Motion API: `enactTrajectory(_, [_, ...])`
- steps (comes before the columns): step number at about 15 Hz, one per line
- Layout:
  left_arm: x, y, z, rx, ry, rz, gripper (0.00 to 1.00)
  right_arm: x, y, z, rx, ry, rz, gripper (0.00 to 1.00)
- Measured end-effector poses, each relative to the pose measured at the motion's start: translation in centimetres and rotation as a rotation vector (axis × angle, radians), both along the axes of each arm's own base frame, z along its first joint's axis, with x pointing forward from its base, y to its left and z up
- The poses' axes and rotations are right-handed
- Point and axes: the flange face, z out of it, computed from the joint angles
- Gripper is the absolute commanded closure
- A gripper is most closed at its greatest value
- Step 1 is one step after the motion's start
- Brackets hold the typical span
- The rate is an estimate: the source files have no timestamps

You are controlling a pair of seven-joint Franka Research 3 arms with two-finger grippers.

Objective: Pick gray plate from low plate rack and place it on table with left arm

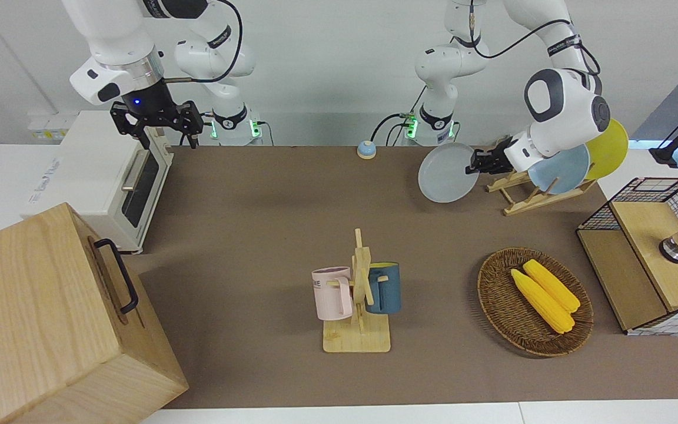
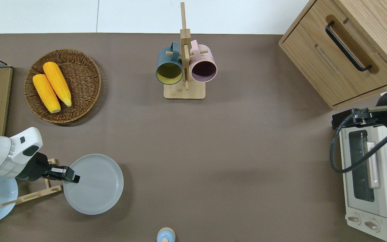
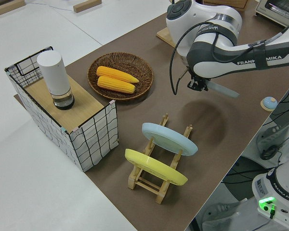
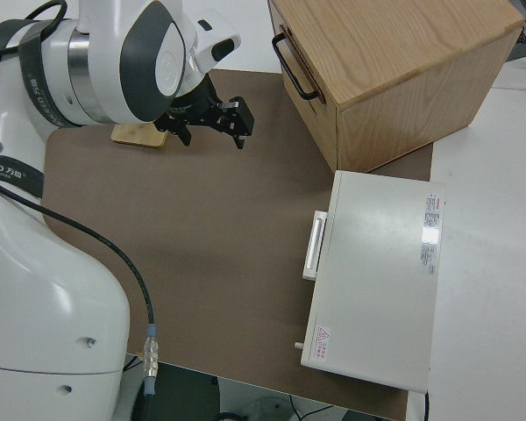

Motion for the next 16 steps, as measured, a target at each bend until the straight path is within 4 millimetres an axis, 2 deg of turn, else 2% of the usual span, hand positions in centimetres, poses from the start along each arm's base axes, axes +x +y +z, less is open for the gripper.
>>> enactTrajectory(4, [0.2, 0.6, -3.1, -0.022, -0.019, -0.005, 1.0, 0.0, 0.0, 0.0, 0.0, 0.0, 0.0, 0.017])
enactTrajectory(8, [-0.7, 0.5, -5.7, -0.057, -0.044, -0.001, 1.0, 0.0, 0.0, 0.0, 0.0, 0.0, 0.0, 0.017])
enactTrajectory(13, [-1.1, 0.4, -6.8, -0.08, -0.051, -0.008, 1.0, 0.0, 0.0, 0.0, 0.0, 0.0, 0.0, 0.017])
enactTrajectory(14, [-1.0, 0.4, -6.9, -0.081, -0.051, -0.01, 0.97, 0.0, 0.0, 0.0, 0.0, 0.0, 0.0, 0.017])
enactTrajectory(16, [-1.0, 0.4, -7.0, -0.082, -0.051, -0.014, 0.76, 0.0, 0.0, 0.0, 0.0, 0.0, 0.0, 0.017])
